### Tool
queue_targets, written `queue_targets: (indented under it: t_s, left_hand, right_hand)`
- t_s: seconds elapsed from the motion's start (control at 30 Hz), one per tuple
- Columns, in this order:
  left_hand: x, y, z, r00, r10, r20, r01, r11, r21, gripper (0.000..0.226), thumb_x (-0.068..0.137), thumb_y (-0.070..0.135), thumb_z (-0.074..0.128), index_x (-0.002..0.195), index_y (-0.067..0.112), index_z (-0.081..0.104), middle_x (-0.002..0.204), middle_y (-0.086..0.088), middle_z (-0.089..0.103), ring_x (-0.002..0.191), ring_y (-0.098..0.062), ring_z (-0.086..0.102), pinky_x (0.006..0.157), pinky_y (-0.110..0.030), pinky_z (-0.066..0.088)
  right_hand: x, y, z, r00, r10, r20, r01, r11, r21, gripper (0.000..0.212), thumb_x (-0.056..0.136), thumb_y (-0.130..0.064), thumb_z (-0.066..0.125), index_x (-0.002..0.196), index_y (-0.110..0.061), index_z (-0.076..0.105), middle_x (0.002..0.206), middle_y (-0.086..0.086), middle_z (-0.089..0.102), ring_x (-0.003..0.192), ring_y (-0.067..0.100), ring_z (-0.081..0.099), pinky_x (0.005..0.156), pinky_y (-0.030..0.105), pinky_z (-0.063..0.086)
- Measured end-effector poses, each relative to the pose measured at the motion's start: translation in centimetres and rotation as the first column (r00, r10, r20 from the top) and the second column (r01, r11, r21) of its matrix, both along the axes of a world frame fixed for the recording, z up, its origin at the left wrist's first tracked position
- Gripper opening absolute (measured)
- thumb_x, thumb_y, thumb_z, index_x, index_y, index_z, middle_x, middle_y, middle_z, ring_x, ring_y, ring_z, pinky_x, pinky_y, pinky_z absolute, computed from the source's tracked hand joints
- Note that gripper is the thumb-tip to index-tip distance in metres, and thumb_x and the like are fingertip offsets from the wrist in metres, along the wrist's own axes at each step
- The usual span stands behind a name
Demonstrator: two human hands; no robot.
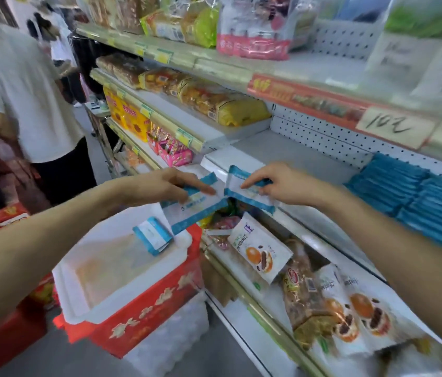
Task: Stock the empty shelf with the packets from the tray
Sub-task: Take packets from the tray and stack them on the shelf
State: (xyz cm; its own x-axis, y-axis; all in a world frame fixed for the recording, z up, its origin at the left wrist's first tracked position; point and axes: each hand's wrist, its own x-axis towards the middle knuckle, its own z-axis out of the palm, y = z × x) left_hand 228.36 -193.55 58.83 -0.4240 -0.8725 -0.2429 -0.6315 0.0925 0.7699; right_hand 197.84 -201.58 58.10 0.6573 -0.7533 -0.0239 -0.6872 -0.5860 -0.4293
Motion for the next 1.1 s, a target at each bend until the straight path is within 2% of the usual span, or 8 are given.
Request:
queue_targets:
  t_s: [0.13, 0.23, 0.37, 0.53, 0.63, 0.77, 0.87, 1.1]
  left_hand:
    - [-7.1, -1.6, 1.2, 0.992, -0.106, -0.062, 0.106, 0.994, 0.008, 0.054, 0.097, -0.001, 0.049, 0.129, 0.038, 0.07, 0.139, 0.008, 0.06, 0.11, -0.021, 0.068, 0.087, -0.039, 0.058]
    - [-12.3, -2.4, 1.4, 0.979, -0.181, -0.095, 0.182, 0.983, -0.002, 0.057, 0.096, -0.007, 0.046, 0.129, 0.032, 0.07, 0.132, 0.007, 0.063, 0.109, -0.025, 0.068, 0.088, -0.042, 0.058]
    - [-19.1, -3.2, 1.7, 0.958, -0.282, -0.058, 0.282, 0.959, -0.02, 0.061, 0.094, -0.01, 0.045, 0.128, 0.033, 0.071, 0.123, 0.01, 0.067, 0.089, -0.015, 0.069, 0.068, -0.025, 0.055]
    - [-27.0, -4.0, 2.0, 0.905, -0.426, -0.013, 0.424, 0.903, -0.075, 0.062, 0.094, -0.01, 0.046, 0.128, 0.035, 0.071, 0.126, 0.002, 0.067, 0.086, -0.013, 0.065, 0.068, -0.023, 0.05]
    - [-31.5, -3.9, 2.3, 0.87, -0.492, 0.019, 0.492, 0.866, -0.089, 0.061, 0.094, -0.01, 0.046, 0.127, 0.035, 0.072, 0.129, 0.003, 0.067, 0.082, -0.008, 0.065, 0.066, -0.019, 0.049]
    - [-36.5, -3.6, 2.4, 0.841, -0.539, 0.045, 0.54, 0.84, -0.043, 0.061, 0.098, -0.006, 0.046, 0.125, 0.043, 0.071, 0.134, 0.015, 0.062, 0.092, -0.007, 0.067, 0.071, -0.022, 0.052]
    - [-39.3, -3.2, 2.3, 0.813, -0.578, 0.075, 0.581, 0.814, -0.018, 0.061, 0.1, -0.001, 0.046, 0.125, 0.05, 0.068, 0.142, 0.024, 0.052, 0.109, -0.003, 0.063, 0.083, -0.021, 0.053]
    - [-43.5, -3.0, 1.5, 0.763, -0.646, 0.022, 0.646, 0.762, -0.046, 0.061, 0.094, -0.005, 0.052, 0.125, 0.044, 0.07, 0.144, 0.022, 0.055, 0.128, -0.007, 0.055, 0.108, -0.036, 0.049]
  right_hand:
    - [-8.8, 1.1, 2.5, 0.994, -0.105, -0.003, 0.105, 0.993, -0.057, 0.04, 0.094, -0.005, 0.067, 0.119, -0.035, 0.074, 0.11, -0.02, 0.062, 0.09, -0.013, 0.053, 0.084, 0.008, 0.042]
    - [-15.2, 2.9, 3.2, 0.981, -0.192, 0.009, 0.192, 0.981, -0.002, 0.042, 0.095, -0.003, 0.062, 0.117, -0.036, 0.074, 0.123, -0.018, 0.063, 0.108, -0.004, 0.057, 0.102, 0.024, 0.046]
    - [-23.0, 5.9, 3.8, 0.952, -0.296, -0.082, 0.288, 0.953, -0.092, 0.042, 0.095, -0.009, 0.061, 0.119, -0.042, 0.071, 0.13, -0.016, 0.06, 0.112, 0.007, 0.057, 0.098, 0.032, 0.048]
    - [-32.1, 10.1, 3.7, 0.906, -0.421, -0.049, 0.42, 0.907, -0.021, 0.042, 0.099, 0.0, 0.055, 0.123, -0.03, 0.072, 0.129, -0.013, 0.055, 0.109, -0.003, 0.049, 0.077, -0.001, 0.034]
    - [-37.0, 12.6, 3.1, 0.883, -0.465, 0.056, 0.465, 0.885, 0.017, 0.041, 0.096, 0.015, 0.051, 0.121, -0.009, 0.072, 0.119, -0.003, 0.061, 0.097, -0.016, 0.054, 0.078, 0.0, 0.037]
    - [-42.7, 16.3, 2.8, 0.811, -0.568, 0.142, 0.56, 0.823, 0.095, 0.042, 0.095, 0.021, 0.043, 0.116, -0.004, 0.069, 0.116, -0.009, 0.061, 0.118, 0.016, 0.055, 0.089, 0.006, 0.042]
    - [-46.5, 18.5, 2.5, 0.753, -0.637, 0.168, 0.63, 0.77, 0.096, 0.039, 0.095, 0.02, 0.045, 0.115, -0.003, 0.07, 0.122, 0.004, 0.063, 0.114, 0.021, 0.057, 0.084, 0.007, 0.042]
    - [-53.4, 21.9, 1.0, 0.676, -0.735, 0.056, 0.736, 0.677, 0.002, 0.063, 0.095, 0.001, 0.063, 0.086, -0.061, 0.073, 0.109, -0.038, 0.065, 0.107, -0.003, 0.061, 0.092, 0.015, 0.046]
